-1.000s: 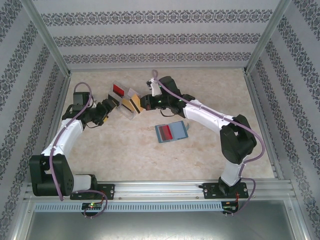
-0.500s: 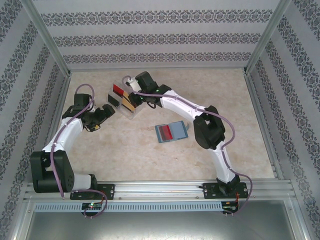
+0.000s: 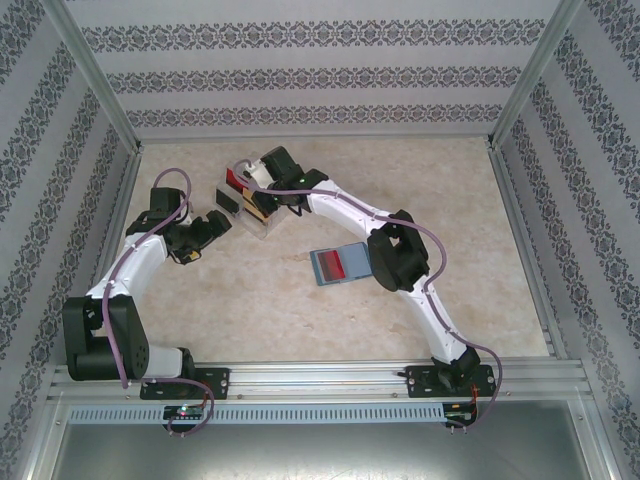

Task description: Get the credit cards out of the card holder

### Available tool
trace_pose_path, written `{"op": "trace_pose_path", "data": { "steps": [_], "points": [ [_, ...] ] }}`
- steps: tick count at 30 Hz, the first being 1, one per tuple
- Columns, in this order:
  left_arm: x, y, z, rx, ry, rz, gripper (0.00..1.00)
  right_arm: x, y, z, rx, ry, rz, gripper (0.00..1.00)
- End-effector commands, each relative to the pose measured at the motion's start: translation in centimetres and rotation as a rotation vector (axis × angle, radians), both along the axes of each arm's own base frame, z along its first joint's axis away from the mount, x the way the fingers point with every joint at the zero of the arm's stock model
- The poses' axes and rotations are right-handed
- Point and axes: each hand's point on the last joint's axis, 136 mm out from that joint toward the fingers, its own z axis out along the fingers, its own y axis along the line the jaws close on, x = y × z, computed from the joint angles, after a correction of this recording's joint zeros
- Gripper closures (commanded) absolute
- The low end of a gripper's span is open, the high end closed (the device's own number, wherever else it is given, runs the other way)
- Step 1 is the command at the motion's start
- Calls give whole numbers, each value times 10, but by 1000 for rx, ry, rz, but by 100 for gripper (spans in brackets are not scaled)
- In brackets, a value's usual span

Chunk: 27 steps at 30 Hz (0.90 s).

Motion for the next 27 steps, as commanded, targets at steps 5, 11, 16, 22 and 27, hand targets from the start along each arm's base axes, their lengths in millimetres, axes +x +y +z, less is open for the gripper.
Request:
{"op": "trace_pose_path", "data": {
  "steps": [5, 11, 16, 22, 27],
  "points": [
    [1, 1, 1, -5, 6, -17, 1, 1, 3, -7, -39, -12, 6, 100],
    [1, 0, 0, -14, 7, -23, 1, -5, -1, -4, -60, -16, 23, 100],
    [2, -1, -1, -23, 10, -27, 1, -10, -2, 4, -67, -39, 42, 100],
    [2, -3, -1, -29, 10, -33, 0, -9, -5, -2, -93, -44, 48, 97],
    [2, -4, -1, -33, 10, -34, 0, -7, -7, -1, -102, -48, 32, 79]
  ]
}}
